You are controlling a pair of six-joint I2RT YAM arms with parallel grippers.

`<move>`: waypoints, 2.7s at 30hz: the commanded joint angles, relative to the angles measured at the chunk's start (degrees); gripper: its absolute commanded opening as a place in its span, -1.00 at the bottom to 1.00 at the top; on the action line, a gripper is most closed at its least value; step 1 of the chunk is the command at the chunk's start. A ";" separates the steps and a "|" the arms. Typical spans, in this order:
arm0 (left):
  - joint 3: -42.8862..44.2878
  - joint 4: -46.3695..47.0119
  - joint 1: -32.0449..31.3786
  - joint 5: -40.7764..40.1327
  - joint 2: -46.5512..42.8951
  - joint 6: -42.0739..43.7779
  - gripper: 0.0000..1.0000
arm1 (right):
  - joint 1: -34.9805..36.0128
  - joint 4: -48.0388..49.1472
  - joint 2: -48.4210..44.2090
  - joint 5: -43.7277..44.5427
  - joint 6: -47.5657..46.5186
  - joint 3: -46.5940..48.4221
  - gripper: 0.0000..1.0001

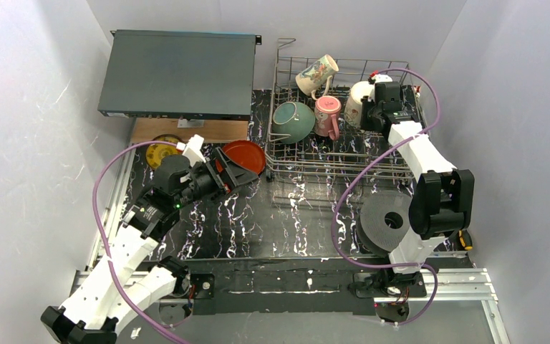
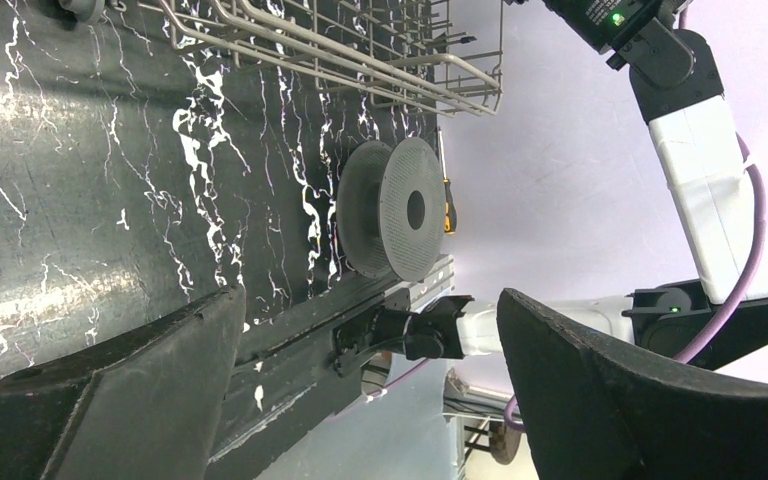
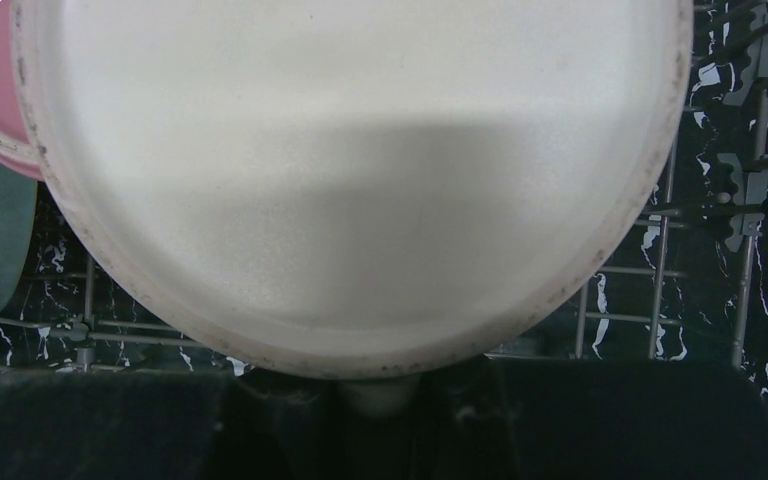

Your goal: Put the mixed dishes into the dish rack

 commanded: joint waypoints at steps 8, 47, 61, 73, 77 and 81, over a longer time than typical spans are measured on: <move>1.55 0.54 -0.14 1.48 0.33 -0.32 0.94 | 1.13 7.12 -0.73 -1.12 -1.62 4.59 -0.97; -5.18 -5.78 -0.15 -1.34 -3.84 1.82 0.99 | 3.66 -4.99 1.55 2.67 -4.15 10.02 0.29; -16.00 -8.61 -0.12 -9.02 -6.30 -0.44 0.93 | 13.14 -1.88 -25.21 -10.41 5.01 -6.30 0.46; -23.33 12.65 -0.08 -19.63 7.20 -14.44 0.87 | 31.84 18.13 -43.16 -21.89 21.83 -29.38 0.53; -23.28 15.49 -0.08 -23.07 12.20 -17.19 0.83 | 32.29 16.06 -45.05 -20.87 20.57 -29.81 0.55; -24.51 19.34 0.00 -27.43 14.81 -19.05 0.70 | 32.31 14.64 -47.77 -17.92 18.47 -30.61 0.61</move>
